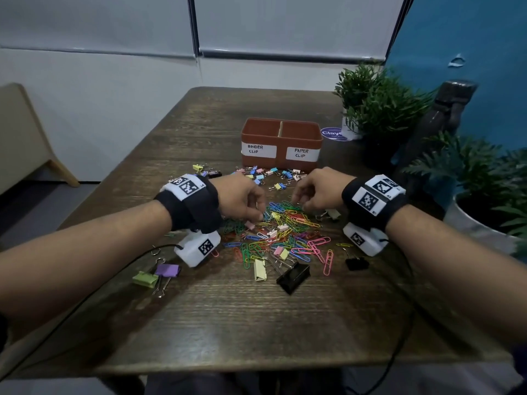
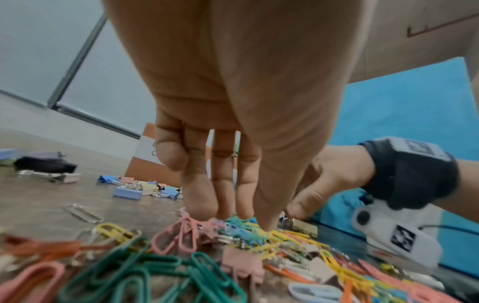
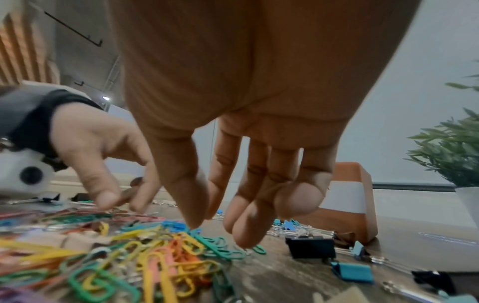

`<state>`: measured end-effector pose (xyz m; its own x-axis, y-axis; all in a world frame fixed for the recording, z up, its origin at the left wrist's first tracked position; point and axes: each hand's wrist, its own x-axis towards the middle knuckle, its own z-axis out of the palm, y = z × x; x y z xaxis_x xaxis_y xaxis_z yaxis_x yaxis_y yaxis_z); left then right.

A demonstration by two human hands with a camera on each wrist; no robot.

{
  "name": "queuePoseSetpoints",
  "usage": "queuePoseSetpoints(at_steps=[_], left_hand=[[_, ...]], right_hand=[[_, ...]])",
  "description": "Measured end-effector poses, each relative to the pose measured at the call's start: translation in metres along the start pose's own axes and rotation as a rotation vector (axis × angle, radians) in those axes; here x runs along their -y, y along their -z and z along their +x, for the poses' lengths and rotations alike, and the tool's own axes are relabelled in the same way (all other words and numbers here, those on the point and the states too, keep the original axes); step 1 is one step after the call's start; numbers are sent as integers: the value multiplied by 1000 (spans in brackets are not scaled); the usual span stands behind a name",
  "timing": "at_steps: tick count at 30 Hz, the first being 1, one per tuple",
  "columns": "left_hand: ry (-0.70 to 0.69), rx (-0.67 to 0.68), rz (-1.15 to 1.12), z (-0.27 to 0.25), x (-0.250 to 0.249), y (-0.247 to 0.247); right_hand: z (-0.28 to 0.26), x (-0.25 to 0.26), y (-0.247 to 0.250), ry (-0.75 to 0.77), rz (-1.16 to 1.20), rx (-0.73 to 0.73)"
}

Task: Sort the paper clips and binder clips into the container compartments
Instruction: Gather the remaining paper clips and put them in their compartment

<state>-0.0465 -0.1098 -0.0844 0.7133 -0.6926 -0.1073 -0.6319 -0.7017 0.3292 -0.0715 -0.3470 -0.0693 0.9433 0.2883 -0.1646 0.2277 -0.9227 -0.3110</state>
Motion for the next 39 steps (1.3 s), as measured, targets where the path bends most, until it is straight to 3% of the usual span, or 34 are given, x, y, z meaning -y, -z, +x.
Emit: queuePoseSetpoints(at_steps=[7,13,19,26,35,39], left_hand=[[28,31,104,-10,-3,-3],[-60,-58,161,-14,-11,-6],[-136,-18,189,-13,-25,-13],[-193,58,329,-7,-27,-12],[-126,-40,316,-11,-11,-7],[-207,5,231,-11,-25,-4]], right_hand=[[-19,5,-9,9,-45,138],[-26,6,-10,16,-94,157],[-23,13,-15,0,-186,173],[-24,16,-18,28,-188,99],[-29,14,-20,49,-291,23],[-29,10,-10,27,-183,-25]])
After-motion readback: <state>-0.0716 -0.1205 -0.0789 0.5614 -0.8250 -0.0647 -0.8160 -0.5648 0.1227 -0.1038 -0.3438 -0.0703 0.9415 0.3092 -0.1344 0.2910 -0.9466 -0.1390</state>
